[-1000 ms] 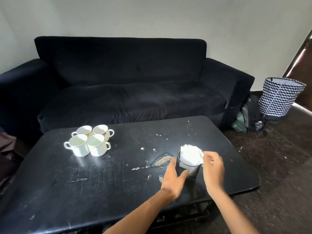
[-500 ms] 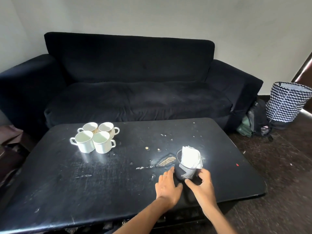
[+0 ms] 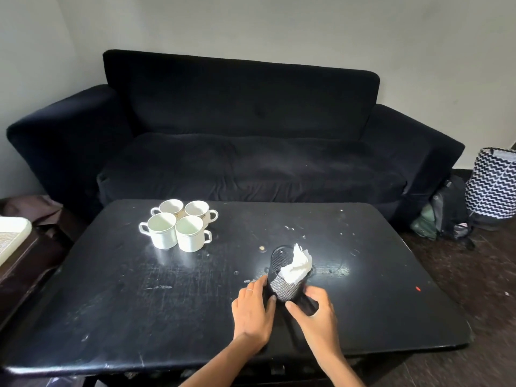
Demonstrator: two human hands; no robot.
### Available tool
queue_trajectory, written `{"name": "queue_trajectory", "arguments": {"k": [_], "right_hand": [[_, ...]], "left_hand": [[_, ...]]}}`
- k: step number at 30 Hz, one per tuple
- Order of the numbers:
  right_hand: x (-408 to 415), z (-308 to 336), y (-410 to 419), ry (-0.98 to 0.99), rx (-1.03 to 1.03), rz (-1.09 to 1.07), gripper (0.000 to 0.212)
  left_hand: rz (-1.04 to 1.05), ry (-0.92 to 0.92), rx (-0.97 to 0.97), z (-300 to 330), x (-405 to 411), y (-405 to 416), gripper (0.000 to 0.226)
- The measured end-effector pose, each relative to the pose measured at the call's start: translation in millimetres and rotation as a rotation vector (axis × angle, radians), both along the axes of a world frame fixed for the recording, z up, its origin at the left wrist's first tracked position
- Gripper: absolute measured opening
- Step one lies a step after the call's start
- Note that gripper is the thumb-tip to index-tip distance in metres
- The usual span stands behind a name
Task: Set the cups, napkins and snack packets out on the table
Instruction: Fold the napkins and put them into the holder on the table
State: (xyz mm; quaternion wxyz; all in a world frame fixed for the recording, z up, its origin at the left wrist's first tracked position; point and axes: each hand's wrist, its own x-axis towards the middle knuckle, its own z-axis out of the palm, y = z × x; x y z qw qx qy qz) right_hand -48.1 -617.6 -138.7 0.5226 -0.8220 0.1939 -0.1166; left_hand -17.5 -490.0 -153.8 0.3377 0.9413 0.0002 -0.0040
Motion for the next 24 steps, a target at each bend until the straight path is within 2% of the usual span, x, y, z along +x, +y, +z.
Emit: {"name": "queue_trajectory", "arguments": {"k": [6,12,19,24], "right_hand": [[12.3,-2.9,34.1,-0.047,-0.081,-0.105,0.062],[32.4,-11.0,59.6,-0.093,-0.209,-0.114,0.054],[67.1,-13.4,81.8,-0.122,-0.367,0.002,0.053],[94.3,-14.6,90.1,-0.094,-0.433,0.048,0.045]], "left_hand": [[-0.016,-0.133,0.084,-7.0,-4.2,28.0,0.048],[0.008,-0.180,0.110,-9.0,7.1,35.2,0.052],[0.147,-0.179,0.092,-14.6,35.5,32.4,0.052],[0.185,-0.175,0.101,-17.1,62.5,32.8,0.055]]}}
